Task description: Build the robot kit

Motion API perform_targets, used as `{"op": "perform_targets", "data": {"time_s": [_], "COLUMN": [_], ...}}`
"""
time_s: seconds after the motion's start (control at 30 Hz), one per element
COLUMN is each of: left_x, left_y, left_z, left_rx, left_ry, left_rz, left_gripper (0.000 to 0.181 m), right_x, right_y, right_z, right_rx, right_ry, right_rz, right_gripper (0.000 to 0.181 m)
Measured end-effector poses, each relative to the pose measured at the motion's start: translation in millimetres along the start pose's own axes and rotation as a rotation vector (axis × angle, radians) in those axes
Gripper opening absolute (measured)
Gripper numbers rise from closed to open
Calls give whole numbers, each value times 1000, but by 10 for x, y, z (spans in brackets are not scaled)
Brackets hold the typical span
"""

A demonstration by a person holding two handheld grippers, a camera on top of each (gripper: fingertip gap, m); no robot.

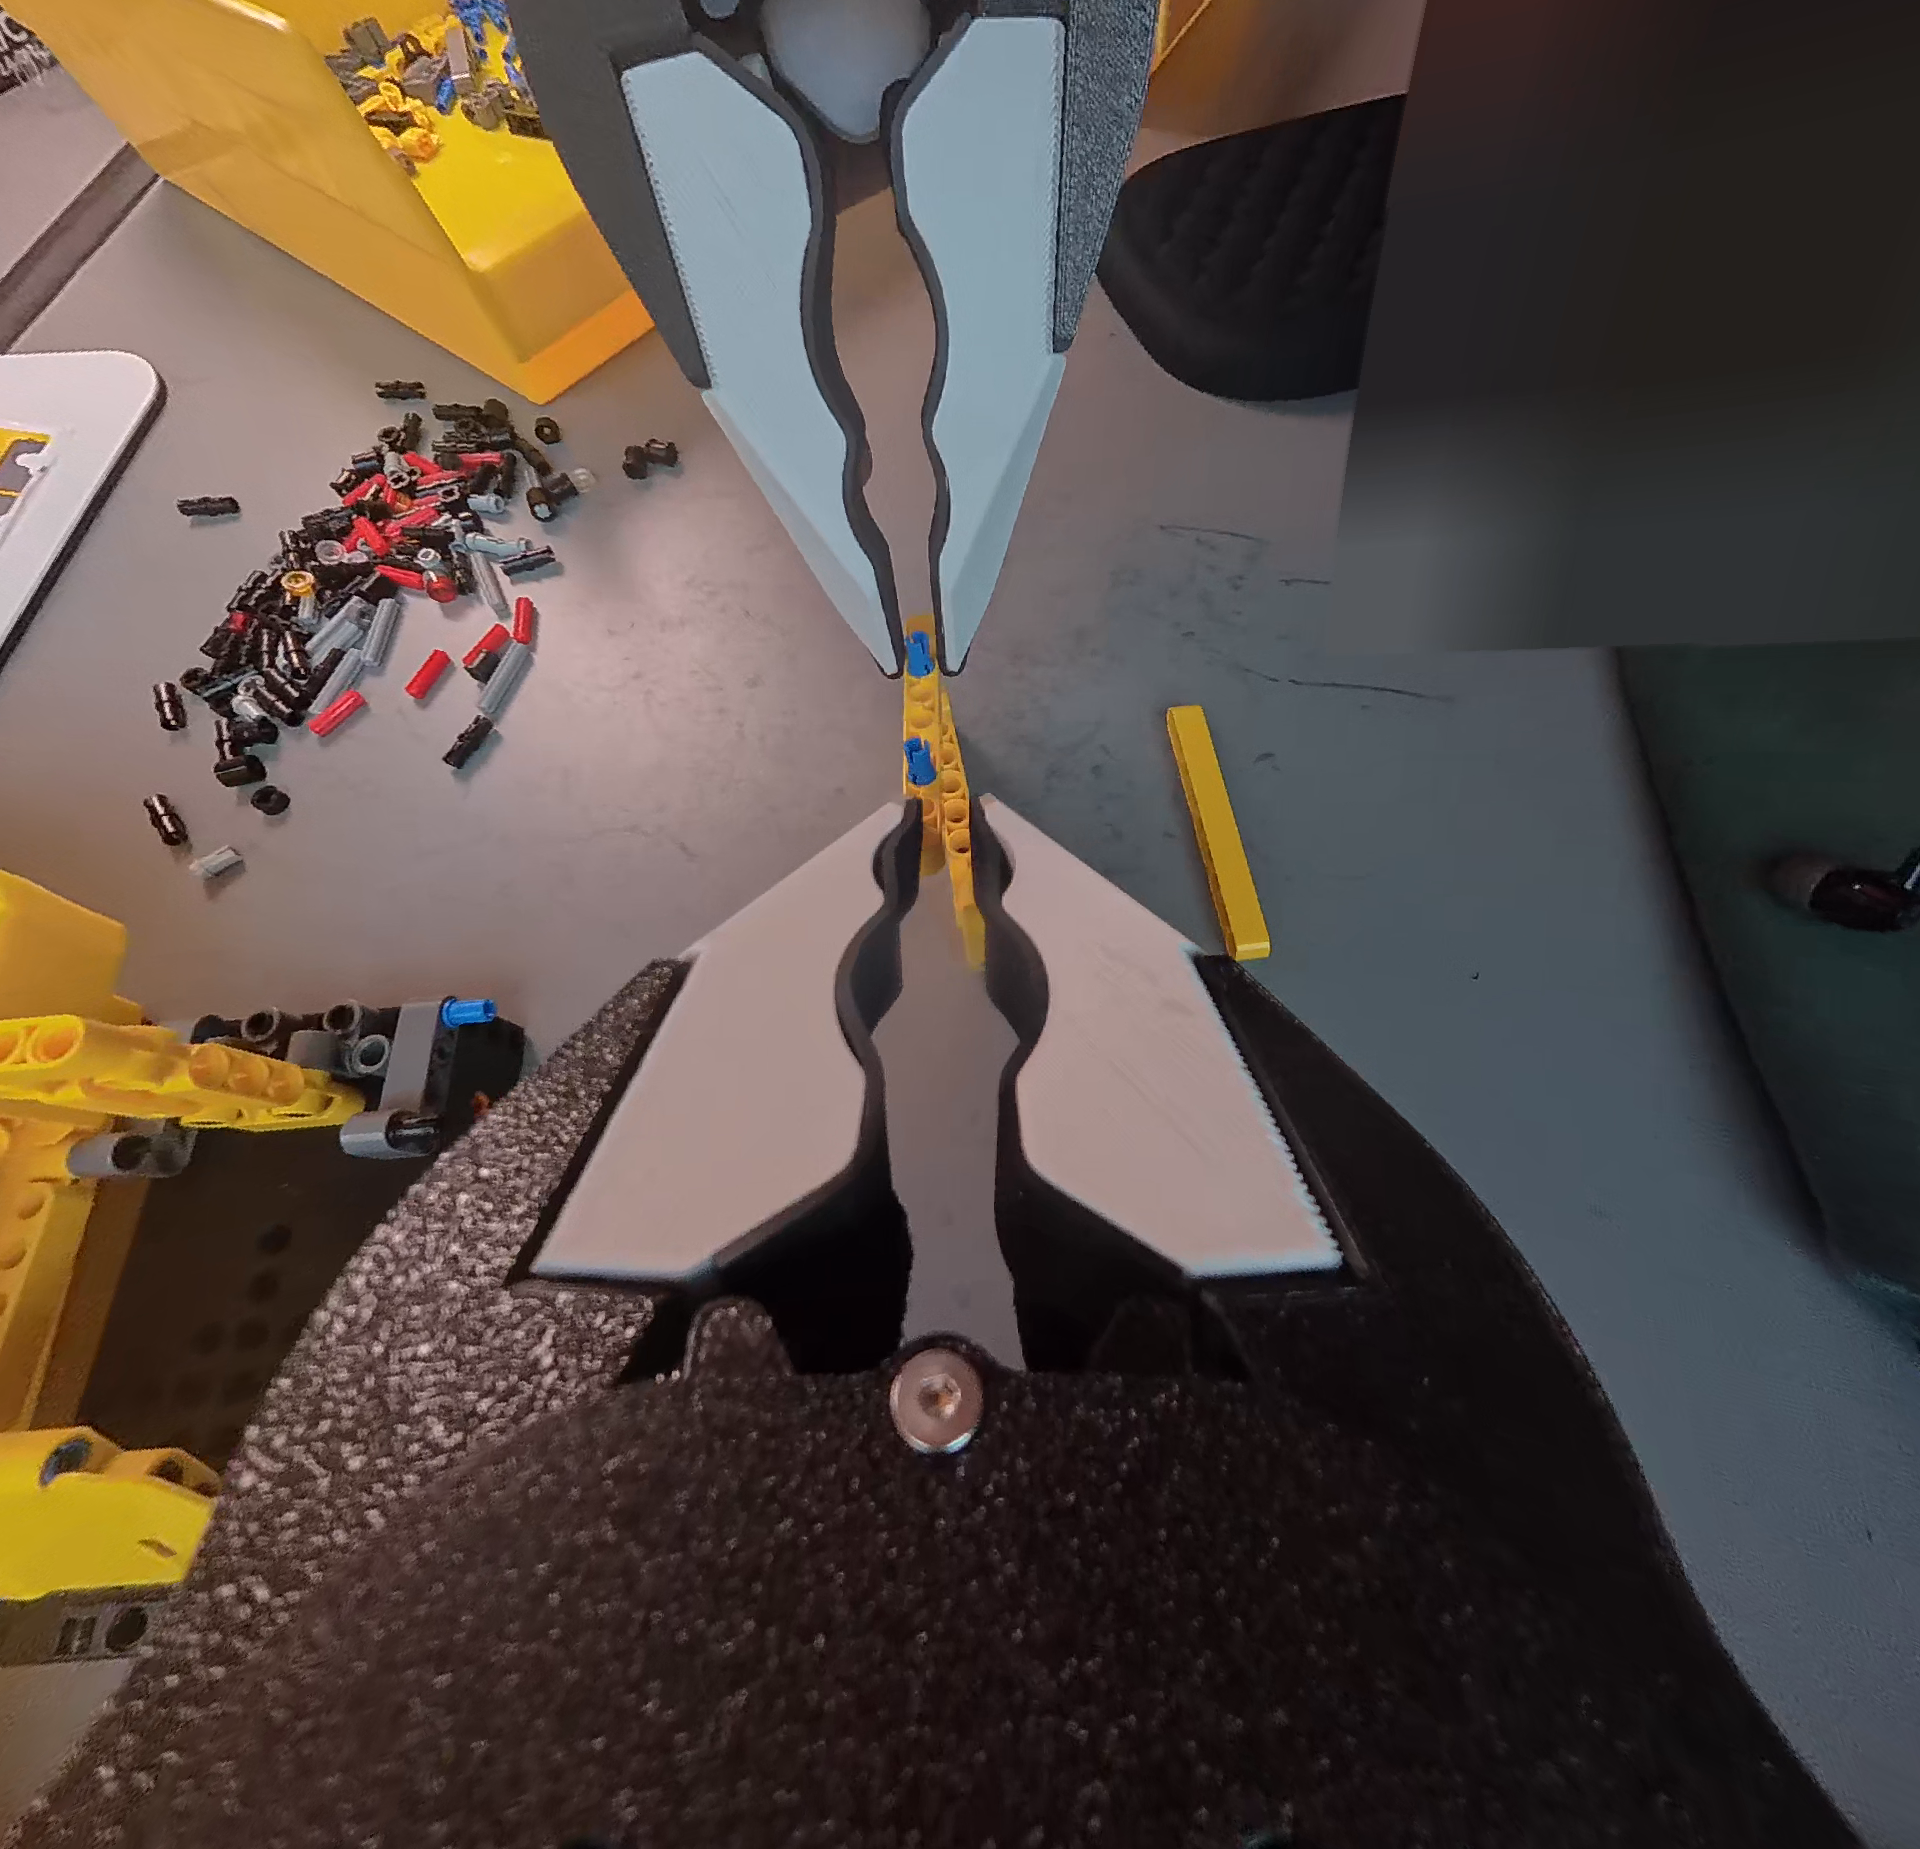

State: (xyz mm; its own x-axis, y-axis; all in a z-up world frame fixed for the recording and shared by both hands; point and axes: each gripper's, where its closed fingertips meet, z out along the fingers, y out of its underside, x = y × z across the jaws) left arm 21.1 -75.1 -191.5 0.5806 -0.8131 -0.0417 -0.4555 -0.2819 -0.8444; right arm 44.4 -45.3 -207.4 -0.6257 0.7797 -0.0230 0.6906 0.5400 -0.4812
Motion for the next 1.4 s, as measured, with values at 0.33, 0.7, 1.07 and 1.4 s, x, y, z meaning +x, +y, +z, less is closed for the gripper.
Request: {"op": "perform_targets", "data": {"time_s": [0.33, 0.7, 1.07, 1.4], "left_x": [17, 41, 23, -15], "left_y": [13, 81, 144, 121], "left_z": [22, 40, 61, 56], "left_rx": [-10, -50, -98, -84], "left_ry": [2, 18, -26, -46], "left_rz": [5, -2, 77, 66], "left_gripper": [2, 26, 9, 7], "right_x": [-14, -10, -36, -56], "right_y": [12, 12, 21, 0], "right_z": [17, 29, 42, 35], "right_rx": [-10, -20, -37, -44], "right_ry": [-17, -20, -23, -21], "right_rz": [-1, -9, -28, -38], "right_gripper": [7, 7, 7, 7]}}
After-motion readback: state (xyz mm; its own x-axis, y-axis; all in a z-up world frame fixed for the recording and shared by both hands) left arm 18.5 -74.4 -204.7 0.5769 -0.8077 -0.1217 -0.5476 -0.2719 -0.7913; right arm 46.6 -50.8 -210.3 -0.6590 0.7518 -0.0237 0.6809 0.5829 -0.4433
